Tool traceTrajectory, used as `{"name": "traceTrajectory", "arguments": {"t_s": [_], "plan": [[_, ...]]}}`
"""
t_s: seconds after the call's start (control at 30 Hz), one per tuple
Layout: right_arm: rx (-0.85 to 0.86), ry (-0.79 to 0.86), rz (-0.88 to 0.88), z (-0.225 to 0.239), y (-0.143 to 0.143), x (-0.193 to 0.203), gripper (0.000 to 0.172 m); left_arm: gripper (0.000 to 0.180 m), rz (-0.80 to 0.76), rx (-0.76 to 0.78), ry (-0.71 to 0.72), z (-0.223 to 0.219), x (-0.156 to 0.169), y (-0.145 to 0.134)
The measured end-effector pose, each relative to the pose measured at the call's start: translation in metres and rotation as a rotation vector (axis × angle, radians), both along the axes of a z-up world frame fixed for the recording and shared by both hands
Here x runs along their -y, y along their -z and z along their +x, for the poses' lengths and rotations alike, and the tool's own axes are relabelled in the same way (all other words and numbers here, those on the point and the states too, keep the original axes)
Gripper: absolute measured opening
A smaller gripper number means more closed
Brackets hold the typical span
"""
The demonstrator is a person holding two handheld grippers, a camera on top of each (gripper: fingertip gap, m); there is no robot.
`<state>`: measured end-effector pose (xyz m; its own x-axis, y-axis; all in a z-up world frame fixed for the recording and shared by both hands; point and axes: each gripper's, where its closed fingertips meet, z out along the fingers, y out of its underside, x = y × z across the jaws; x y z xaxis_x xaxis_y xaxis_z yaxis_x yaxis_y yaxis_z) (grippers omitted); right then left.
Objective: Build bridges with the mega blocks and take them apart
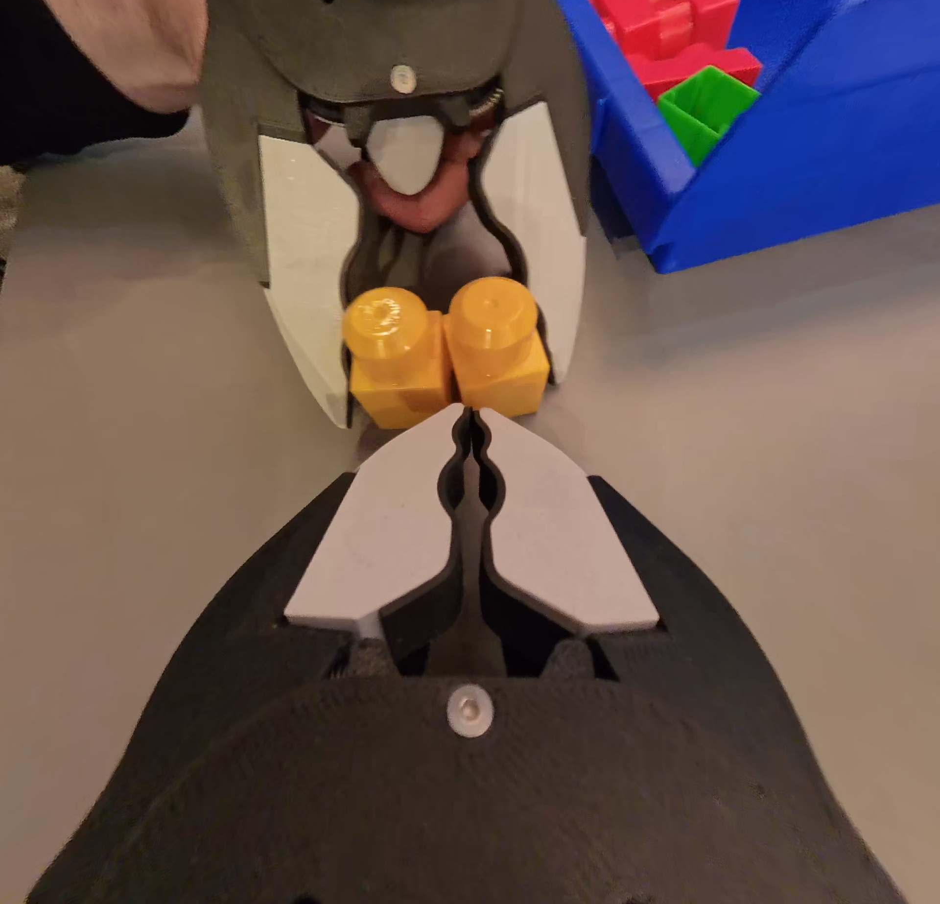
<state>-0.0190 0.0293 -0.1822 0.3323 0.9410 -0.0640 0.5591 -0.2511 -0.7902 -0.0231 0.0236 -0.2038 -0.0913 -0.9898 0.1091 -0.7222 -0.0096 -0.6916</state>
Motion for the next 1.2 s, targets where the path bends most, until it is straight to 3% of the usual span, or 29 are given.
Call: {"name": "traceTrajectory", "arguments": {"t_s": [0.47,0.7,0.8,0.9,1.07,1.2], "plan": [[0.029,-0.085,0.003,-0.004,0.003,0.013,0.000,0.086,-0.016,0.002,0.006,0.000,0.001,-0.001],[-0.013,-0.048,-0.056,0.003,0.000,0.006,0.000,0.105,-0.005,0.035,-0.046,-0.008,-0.005,-0.005],[0.002,-0.036,-0.053,0.003,0.002,0.004,0.000,0.129,0.000,0.001,-0.042,-0.004,-0.007,0.000],[0.018,-0.026,-0.035,0.000,0.004,0.002,0.000,0.136,0.017,-0.039,-0.011,-0.001,-0.005,0.006],[0.031,-0.045,-0.025,-0.005,0.005,0.003,0.000,0.095,0.016,-0.005,0.065,0.008,0.005,0.001],[0.030,-0.048,-0.029,-0.007,0.006,0.003,0.000,0.090,0.013,-0.001,0.065,0.009,0.005,0.001]]}}
